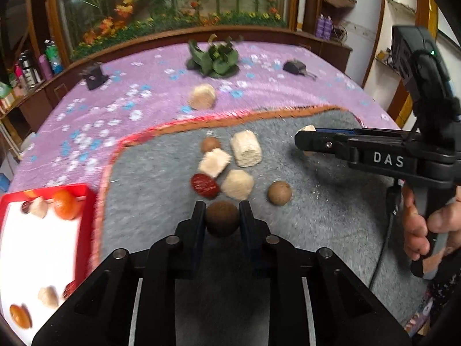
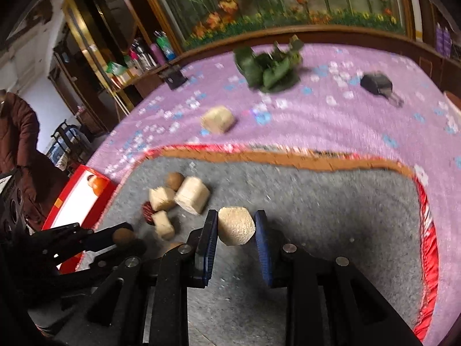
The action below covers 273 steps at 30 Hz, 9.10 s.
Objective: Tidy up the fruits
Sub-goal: 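Grasp a brown round nut with the left tool while the right grasps a beige cake, then carry the nut and cake into the white tray and open both tools, then grasp a red date with the left tool while the right grasps a brown nut, then carry the red date and brown nut into the white tray and open both tools, then grasp a square beige cake with the left tool while the right grasps another beige cake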
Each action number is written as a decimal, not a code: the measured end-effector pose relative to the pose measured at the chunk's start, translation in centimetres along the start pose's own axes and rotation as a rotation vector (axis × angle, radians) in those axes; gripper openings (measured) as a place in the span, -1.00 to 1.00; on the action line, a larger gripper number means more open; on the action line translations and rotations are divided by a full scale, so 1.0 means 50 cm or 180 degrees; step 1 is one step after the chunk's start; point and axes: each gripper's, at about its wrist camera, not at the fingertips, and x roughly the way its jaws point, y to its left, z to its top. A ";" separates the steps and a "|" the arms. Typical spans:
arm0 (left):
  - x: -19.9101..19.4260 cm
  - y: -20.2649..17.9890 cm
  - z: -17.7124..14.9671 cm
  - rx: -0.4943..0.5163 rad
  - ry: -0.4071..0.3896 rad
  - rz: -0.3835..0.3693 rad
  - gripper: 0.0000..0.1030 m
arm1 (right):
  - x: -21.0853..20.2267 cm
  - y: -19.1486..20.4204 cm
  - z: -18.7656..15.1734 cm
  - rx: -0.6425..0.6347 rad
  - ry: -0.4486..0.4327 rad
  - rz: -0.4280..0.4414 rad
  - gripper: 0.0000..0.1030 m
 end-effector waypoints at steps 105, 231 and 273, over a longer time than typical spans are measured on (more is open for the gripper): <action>-0.036 0.079 -0.013 0.0311 -0.0020 0.0546 0.26 | 0.023 0.121 -0.066 -0.0525 0.0321 -0.0133 -0.28; -0.097 0.111 -0.052 -0.0022 -0.0068 0.0221 0.17 | 0.090 0.138 -0.029 -0.0397 0.0358 -0.0139 -0.30; 0.130 -0.017 0.081 0.0468 0.0260 0.0088 -0.58 | 0.016 -0.056 0.031 0.0968 0.0223 0.0628 -0.49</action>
